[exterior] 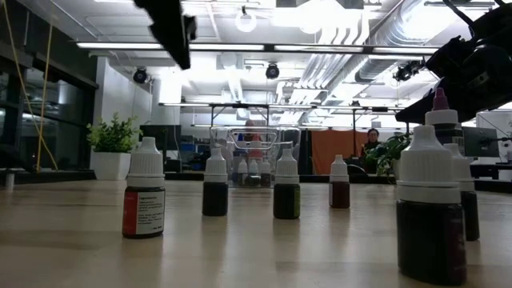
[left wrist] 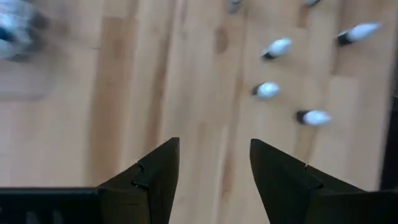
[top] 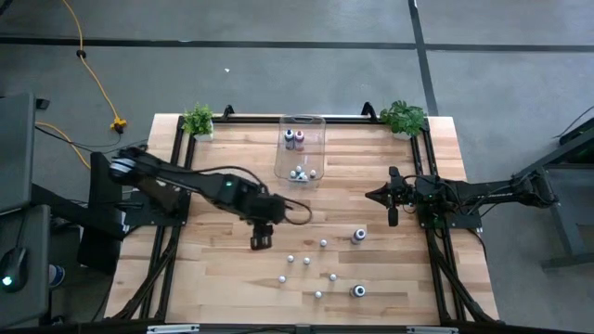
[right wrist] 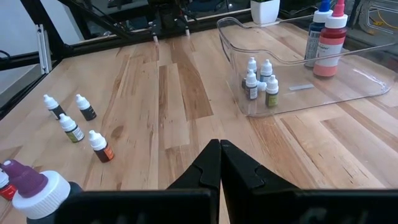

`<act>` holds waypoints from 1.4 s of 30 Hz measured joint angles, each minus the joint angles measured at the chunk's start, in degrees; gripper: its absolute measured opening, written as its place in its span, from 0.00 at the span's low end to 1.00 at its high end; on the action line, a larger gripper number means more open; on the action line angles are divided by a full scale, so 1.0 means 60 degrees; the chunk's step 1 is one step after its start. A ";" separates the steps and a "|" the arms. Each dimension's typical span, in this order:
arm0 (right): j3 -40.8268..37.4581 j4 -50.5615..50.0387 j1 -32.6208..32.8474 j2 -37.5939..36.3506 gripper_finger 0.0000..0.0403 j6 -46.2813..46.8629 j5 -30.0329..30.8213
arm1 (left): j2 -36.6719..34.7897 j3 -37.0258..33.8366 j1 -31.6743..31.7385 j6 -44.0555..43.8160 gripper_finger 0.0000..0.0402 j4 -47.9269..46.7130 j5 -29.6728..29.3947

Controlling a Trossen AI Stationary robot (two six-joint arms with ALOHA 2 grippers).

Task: Pick & Place food coloring
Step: Put the small orange food coloring into the transparent bin

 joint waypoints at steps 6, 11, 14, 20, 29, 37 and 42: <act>0.0000 -0.0003 0.0003 0.0000 0.00 0.0000 -0.0001 | -0.1115 -0.2693 -0.0855 -0.0632 0.47 0.3317 0.1117; 0.0002 0.0000 0.0004 0.0000 0.00 0.0000 0.0001 | -0.0898 -0.3332 -0.1574 -0.0406 0.47 0.4406 0.0144; 0.0004 -0.0004 0.0004 0.0004 0.00 0.0000 0.0002 | -0.0640 -0.3343 -0.1787 -0.0370 0.47 0.4580 0.0342; 0.0000 -0.0004 0.0001 0.0011 0.00 0.0000 -0.0001 | -0.0181 -0.3333 -0.1932 -0.0422 0.47 0.5900 0.0870; 0.0003 0.0007 0.0004 0.0033 0.00 0.0000 0.0003 | 0.0761 -0.3328 -0.2195 0.0315 0.47 0.6440 0.0726; 0.0004 0.0004 0.0002 0.0069 0.00 0.0000 0.0003 | 0.1743 -0.3326 -0.2387 0.0661 0.47 0.7068 0.0448; 0.0001 0.0001 0.0003 0.0069 0.00 0.0000 0.0003 | 0.1952 -0.3332 -0.2388 0.0570 0.47 0.7117 0.0460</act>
